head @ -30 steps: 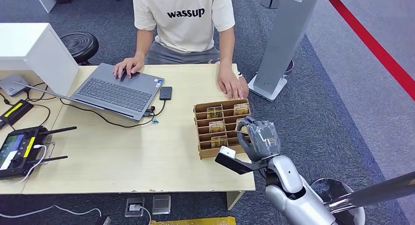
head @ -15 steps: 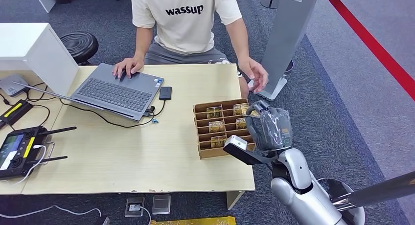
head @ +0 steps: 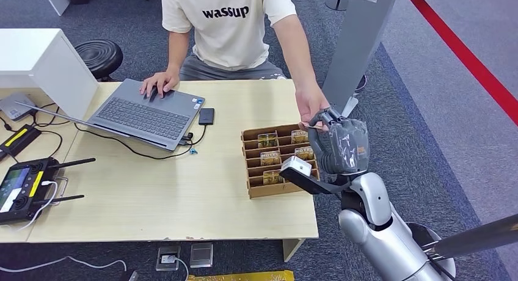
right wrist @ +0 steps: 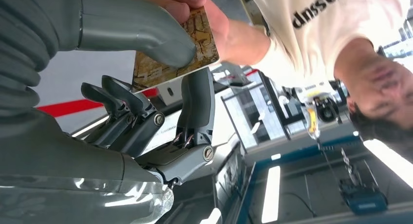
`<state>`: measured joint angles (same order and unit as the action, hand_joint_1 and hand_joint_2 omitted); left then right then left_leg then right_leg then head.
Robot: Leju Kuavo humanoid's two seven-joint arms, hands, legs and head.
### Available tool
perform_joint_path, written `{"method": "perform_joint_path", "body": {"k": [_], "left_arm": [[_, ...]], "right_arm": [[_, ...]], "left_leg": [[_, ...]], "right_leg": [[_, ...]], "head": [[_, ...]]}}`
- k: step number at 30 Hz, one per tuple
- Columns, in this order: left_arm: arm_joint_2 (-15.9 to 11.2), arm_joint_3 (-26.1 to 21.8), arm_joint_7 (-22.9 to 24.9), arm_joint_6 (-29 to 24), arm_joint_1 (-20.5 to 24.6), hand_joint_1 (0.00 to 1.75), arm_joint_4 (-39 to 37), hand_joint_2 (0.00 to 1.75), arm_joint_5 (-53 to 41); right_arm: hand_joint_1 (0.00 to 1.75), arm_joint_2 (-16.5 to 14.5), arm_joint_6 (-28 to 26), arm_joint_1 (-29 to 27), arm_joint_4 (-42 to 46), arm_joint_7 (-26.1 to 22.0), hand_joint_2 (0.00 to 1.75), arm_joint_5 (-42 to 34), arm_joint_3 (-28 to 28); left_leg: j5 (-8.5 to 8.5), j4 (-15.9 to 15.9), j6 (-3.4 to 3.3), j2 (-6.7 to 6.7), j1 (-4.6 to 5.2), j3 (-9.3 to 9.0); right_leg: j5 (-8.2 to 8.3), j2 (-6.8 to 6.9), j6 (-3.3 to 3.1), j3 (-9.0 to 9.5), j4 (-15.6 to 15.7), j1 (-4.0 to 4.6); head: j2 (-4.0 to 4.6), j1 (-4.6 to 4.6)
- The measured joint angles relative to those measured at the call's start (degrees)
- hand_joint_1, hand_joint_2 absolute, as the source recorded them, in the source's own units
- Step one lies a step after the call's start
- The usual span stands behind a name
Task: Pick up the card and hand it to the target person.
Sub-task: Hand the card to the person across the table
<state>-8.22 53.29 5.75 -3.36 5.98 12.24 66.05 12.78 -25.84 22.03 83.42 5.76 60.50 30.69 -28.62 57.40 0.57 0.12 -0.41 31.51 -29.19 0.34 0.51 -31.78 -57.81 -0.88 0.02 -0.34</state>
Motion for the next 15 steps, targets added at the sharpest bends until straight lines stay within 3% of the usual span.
{"method": "perform_joint_path", "body": {"k": [4, 7, 8, 11, 12, 15], "left_arm": [[0.02, 0.03, 0.00, 0.54, 0.02, 0.00, 0.00, 0.00, -0.63], [0.04, 0.05, 0.00, 0.78, 0.02, 0.00, 0.00, 1.31, -0.75], [0.07, 0.05, 0.00, 0.84, 0.02, 0.00, 0.00, 1.75, -0.76], [0.15, 0.07, 0.02, 0.93, 0.01, 0.00, 0.00, 1.75, -0.76], [0.17, 0.07, 0.04, 0.96, 0.01, 0.00, 0.00, 1.75, -0.76], [0.20, 0.08, 0.11, 1.17, 0.01, 0.00, 0.00, 1.75, -0.76]], "right_arm": [[1.75, -0.93, 0.37, 2.91, -0.83, 0.19, 1.75, 1.89, 0.12], [1.75, -1.60, 1.45, 4.59, -1.73, 0.73, 1.75, 3.39, 0.19], [1.40, -1.80, 1.89, 4.96, -2.05, 0.93, 1.75, 3.72, 0.21], [0.10, -2.23, 4.08, 5.68, -2.95, 1.84, 1.75, 3.96, 0.25], [0.00, -2.33, 4.93, 5.78, -3.21, 2.19, 1.75, 3.69, 0.25], [0.00, -2.46, 6.96, 5.73, -3.79, 2.74, 1.75, 1.96, 0.25]], "left_leg": [[0.00, 0.00, 0.00, 0.00, 0.00, 0.02], [0.00, 0.00, 0.00, 0.01, 0.00, 0.03], [0.00, 0.00, 0.00, 0.01, 0.00, 0.03], [0.00, 0.00, 0.00, 0.01, 0.00, 0.05], [0.00, 0.00, 0.00, 0.01, 0.00, 0.05], [0.00, 0.00, 0.00, 0.01, 0.00, 0.06]], "right_leg": [[0.00, 0.00, 0.00, -0.02, 0.00, 0.00], [0.00, 0.02, 0.00, -0.02, 0.00, 0.00], [0.00, 0.02, 0.00, -0.02, 0.00, 0.00], [0.00, 0.03, 0.00, -0.04, 0.00, 0.00], [0.00, 0.03, 0.00, -0.04, 0.00, 0.00], [0.00, 0.03, 0.00, -0.06, 0.00, 0.00]], "head": [[0.00, -0.01], [0.00, -0.01], [0.00, 0.00], [0.00, 0.02], [0.00, 0.01], [0.00, -0.04]]}}
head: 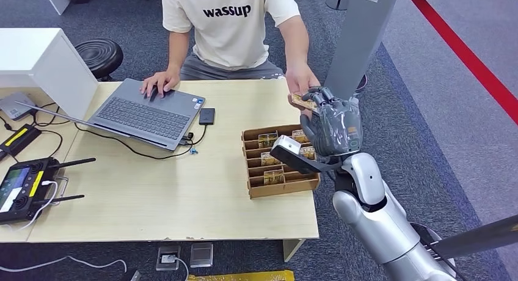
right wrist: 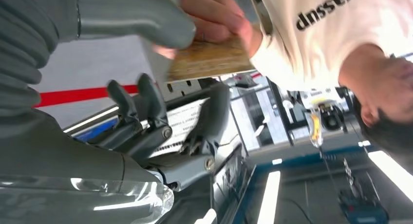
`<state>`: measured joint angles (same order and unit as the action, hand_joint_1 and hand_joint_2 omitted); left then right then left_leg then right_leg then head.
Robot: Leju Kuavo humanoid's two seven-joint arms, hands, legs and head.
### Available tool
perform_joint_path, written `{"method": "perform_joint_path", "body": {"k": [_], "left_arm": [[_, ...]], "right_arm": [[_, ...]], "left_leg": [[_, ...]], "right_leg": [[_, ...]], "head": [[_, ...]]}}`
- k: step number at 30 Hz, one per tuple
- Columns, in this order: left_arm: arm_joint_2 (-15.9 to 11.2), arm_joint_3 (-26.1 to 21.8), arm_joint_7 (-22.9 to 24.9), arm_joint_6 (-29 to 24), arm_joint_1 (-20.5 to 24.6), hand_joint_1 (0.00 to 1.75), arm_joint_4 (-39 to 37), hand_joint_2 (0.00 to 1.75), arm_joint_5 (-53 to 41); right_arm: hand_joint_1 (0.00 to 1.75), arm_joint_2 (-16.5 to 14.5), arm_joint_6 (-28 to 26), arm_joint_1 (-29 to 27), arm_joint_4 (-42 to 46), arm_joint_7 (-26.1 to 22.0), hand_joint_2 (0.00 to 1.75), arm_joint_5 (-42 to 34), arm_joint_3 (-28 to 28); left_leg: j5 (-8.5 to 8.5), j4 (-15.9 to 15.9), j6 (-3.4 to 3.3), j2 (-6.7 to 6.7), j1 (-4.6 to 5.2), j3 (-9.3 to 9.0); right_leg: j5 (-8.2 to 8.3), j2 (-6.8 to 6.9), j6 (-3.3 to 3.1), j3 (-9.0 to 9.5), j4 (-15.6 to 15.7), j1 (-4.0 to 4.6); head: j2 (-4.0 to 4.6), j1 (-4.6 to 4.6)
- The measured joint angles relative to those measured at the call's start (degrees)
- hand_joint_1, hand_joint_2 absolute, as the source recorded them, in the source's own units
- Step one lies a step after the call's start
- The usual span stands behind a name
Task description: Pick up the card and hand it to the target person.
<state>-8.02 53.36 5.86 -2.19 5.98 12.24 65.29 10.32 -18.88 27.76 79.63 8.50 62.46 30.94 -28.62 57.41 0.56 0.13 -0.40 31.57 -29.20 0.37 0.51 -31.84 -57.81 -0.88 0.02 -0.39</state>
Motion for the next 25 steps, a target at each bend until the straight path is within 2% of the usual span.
{"method": "perform_joint_path", "body": {"k": [3, 5, 11, 13, 21, 25], "left_arm": [[0.00, 0.01, 0.07, 0.15, 0.00, 0.00, 0.00, 1.75, 0.00], [0.00, 0.01, 0.10, 0.13, -0.02, 0.00, 0.00, 1.75, 0.02], [0.00, 0.01, 0.58, -0.51, -0.06, 0.00, 0.00, 1.75, 0.64], [0.00, 0.01, 0.82, -0.78, -0.10, 0.00, 0.00, 1.75, 0.98], [0.03, 0.01, 0.94, -1.96, -0.11, 0.00, 0.00, 1.75, 2.20], [0.07, 0.00, 0.94, -2.13, -0.10, 0.00, 0.00, 1.75, 2.49]], "right_arm": [[0.00, 0.04, 2.52, -0.77, -0.01, 0.38, 1.75, -3.74, -0.10], [0.00, 0.16, 4.83, -1.92, 0.55, 0.33, 1.75, -9.06, -0.42], [0.00, 1.85, 11.34, -8.34, 5.80, -1.84, 1.75, -37.09, -3.31], [0.00, 2.75, 12.69, -10.88, 8.19, -2.52, 1.75, -44.30, -4.56], [0.00, 6.33, 18.36, -17.52, 15.37, -2.78, 1.75, -58.93, -7.95], [0.00, 7.84, 19.78, -19.31, 16.24, -3.15, 1.75, -62.60, -8.30]], "left_leg": [[0.00, 0.00, 0.00, 0.00, 0.00, -0.01], [0.00, 0.00, 0.00, 0.00, 0.00, -0.01], [-0.02, 0.00, 0.00, 0.01, 0.00, 0.01], [-0.02, 0.00, 0.00, 0.01, 0.00, 0.03], [-0.03, 0.00, 0.00, 0.01, 0.00, 0.01], [-0.03, 0.00, 0.00, 0.01, 0.00, 0.01]], "right_leg": [[0.00, 0.00, 0.00, -0.02, 0.01, 0.00], [0.00, 0.00, 0.00, -0.03, 0.01, 0.00], [-0.01, 0.01, 0.00, -0.05, 0.02, 0.00], [-0.02, 0.00, 0.01, -0.06, 0.03, 0.00], [-0.01, -0.01, 0.01, -0.04, 0.04, 0.00], [-0.01, -0.01, 0.01, -0.04, 0.04, 0.00]], "head": [[0.00, -0.01], [0.00, 0.02], [0.00, 0.07], [0.00, 0.04], [0.00, 0.04], [0.00, 0.05]]}}
